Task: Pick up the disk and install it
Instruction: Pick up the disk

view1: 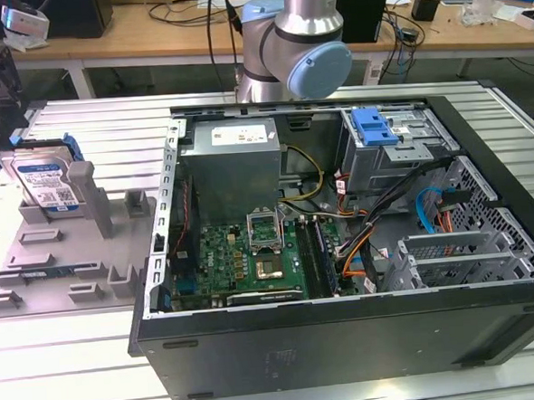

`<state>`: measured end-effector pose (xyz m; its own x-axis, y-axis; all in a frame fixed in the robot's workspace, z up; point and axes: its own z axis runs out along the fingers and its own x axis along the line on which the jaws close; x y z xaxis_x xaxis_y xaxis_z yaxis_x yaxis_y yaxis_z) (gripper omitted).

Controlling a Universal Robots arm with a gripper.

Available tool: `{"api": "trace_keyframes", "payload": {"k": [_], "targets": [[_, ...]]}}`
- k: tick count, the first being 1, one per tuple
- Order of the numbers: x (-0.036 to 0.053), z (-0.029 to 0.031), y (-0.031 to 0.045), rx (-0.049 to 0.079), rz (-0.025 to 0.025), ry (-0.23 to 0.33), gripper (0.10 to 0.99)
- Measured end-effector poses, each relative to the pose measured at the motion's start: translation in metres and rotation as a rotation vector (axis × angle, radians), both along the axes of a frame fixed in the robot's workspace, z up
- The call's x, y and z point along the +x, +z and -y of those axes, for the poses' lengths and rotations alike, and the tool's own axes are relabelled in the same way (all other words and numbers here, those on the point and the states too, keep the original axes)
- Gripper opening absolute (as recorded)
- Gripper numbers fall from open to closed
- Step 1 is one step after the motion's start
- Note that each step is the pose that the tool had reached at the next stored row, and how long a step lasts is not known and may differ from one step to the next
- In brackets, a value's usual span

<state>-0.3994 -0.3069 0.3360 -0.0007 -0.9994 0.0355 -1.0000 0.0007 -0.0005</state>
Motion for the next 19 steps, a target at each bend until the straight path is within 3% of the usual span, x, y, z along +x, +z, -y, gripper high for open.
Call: {"api": "trace_keyframes", "payload": {"k": [19], "targets": [[-0.0041,0.0,-0.0099,0.0,0.0001,0.001,0.6]]}}
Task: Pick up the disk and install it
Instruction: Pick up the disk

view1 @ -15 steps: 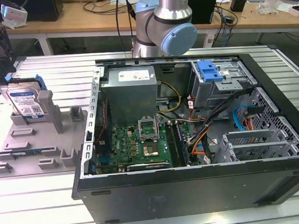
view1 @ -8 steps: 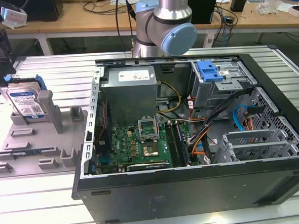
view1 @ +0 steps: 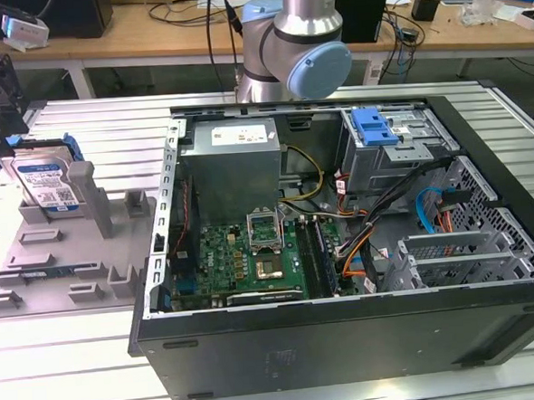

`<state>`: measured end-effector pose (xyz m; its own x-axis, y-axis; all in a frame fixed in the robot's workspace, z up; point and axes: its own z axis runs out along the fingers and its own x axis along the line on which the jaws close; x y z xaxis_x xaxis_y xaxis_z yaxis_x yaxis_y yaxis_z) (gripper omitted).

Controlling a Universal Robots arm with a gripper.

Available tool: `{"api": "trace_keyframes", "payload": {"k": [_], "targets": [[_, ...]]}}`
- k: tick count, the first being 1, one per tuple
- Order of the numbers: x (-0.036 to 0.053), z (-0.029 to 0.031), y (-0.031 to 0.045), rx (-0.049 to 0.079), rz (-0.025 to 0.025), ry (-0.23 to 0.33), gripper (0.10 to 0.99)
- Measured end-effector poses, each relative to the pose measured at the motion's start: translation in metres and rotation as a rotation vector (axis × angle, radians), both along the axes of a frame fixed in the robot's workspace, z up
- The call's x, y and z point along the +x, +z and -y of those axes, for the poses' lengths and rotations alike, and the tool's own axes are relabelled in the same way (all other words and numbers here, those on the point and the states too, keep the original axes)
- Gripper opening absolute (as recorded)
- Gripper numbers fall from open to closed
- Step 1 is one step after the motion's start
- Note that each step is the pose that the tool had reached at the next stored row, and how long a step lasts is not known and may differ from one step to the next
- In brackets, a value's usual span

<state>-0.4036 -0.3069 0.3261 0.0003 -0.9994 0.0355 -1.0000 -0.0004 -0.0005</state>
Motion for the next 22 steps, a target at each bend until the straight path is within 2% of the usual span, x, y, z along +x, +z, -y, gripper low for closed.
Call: {"api": "trace_keyframes", "payload": {"k": [22], "targets": [[-0.0015,0.0,-0.0151,0.0,-0.0001,0.002,0.6]]}}
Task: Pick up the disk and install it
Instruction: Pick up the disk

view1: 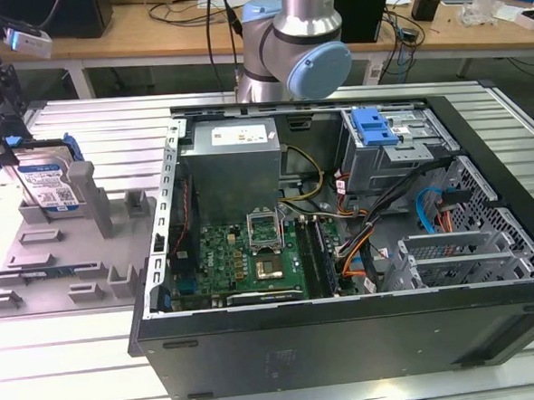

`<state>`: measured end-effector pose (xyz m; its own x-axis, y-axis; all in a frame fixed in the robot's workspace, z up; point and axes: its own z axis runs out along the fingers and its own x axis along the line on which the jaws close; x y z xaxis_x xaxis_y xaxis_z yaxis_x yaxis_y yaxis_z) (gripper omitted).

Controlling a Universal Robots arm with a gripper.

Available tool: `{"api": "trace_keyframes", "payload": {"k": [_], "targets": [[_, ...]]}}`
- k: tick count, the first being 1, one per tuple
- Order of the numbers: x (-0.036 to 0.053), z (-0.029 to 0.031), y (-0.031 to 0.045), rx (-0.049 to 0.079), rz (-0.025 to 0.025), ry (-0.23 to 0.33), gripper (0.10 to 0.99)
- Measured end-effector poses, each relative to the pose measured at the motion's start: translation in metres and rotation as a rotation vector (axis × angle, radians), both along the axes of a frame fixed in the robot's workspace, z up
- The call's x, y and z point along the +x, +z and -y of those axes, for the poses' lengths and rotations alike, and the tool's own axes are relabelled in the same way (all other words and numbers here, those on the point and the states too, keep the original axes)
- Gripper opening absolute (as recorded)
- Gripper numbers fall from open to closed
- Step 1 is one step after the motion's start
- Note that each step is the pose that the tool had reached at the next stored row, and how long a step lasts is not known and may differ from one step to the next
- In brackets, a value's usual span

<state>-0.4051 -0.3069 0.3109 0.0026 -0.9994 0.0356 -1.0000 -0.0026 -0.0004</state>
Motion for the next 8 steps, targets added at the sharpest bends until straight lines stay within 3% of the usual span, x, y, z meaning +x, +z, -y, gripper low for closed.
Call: {"api": "trace_keyframes", "payload": {"k": [8], "targets": [[-0.0006,0.0,-0.0063,0.0,-0.0001,0.001,0.6]]}}
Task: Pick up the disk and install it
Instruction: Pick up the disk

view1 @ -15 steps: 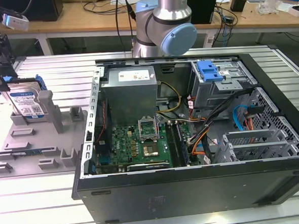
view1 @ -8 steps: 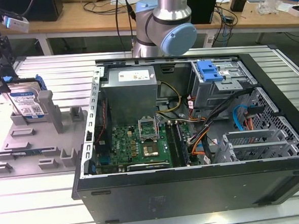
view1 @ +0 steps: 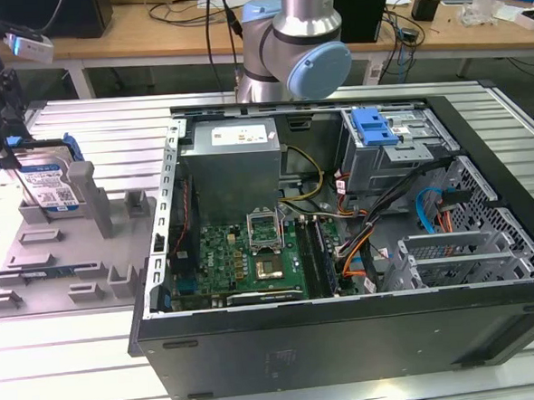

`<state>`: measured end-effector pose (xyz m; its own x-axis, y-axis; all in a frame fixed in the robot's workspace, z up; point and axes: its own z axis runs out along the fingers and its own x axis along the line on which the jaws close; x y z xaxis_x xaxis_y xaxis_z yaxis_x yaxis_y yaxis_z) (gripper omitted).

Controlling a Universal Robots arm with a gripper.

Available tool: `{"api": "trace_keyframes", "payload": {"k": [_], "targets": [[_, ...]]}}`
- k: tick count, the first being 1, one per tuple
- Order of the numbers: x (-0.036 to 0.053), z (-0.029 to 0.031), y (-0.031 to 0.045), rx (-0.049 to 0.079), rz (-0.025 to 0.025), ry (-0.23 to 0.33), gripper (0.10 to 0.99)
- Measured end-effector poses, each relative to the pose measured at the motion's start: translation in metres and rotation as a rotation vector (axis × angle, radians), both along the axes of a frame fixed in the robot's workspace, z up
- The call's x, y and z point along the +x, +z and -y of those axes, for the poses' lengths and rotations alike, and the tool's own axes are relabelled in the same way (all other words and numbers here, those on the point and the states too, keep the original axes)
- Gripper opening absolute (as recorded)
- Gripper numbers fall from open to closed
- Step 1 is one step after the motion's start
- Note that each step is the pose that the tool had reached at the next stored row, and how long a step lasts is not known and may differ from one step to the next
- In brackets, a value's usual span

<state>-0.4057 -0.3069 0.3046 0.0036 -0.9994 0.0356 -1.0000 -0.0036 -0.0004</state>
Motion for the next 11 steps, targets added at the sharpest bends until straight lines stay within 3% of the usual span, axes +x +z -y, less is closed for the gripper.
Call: {"api": "trace_keyframes", "payload": {"k": [5,7,11], "targets": [[-0.0004,0.0,-0.0016,0.0,0.0,0.0,0.588],[-0.0005,0.0,-0.0024,0.0,0.0001,0.0,0.451],[-0.0006,0.0,-0.0036,0.0,0.0001,0.0,0.451]]}}
